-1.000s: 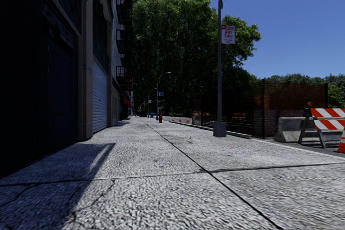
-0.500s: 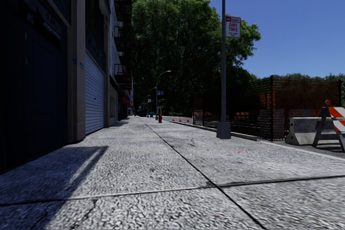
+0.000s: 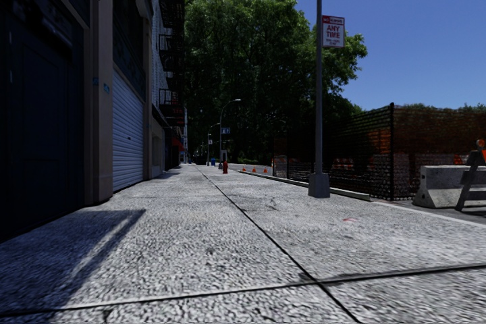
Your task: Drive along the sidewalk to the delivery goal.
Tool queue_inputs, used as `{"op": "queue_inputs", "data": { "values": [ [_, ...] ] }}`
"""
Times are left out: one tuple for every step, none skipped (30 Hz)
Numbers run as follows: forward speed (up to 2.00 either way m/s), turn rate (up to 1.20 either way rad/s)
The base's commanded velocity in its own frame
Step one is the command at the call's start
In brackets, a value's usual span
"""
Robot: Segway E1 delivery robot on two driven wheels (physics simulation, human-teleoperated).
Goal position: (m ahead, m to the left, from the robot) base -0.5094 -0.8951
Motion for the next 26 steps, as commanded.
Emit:
{"op": "queue_inputs", "data": {
  "values": [
    [0.0,0.0],
    [0.0,0.0],
    [0.0,0.0],
    [0.0,0.0],
    [0.0,0.0],
    [0.0,0.0],
    [0.0,0.0],
    [0.0,0.0],
    [0.0,0.0],
    [0.0,0.0],
    [0.0,0.0],
    [0.0,0.0],
    [0.0,0.0],
    [0.0,0.0],
    [0.0,0.0],
    [0.0,0.0],
    [0.0,0.0],
    [0.0,0.0],
    [0.0,0.0],
    [0.0,0.0],
    [0.0,0.0],
    [0.0,0.0],
    [0.0,0.0],
    [0.0,0.0],
    [0.0,0.0],
    [0.0,0.0]
  ]
}}
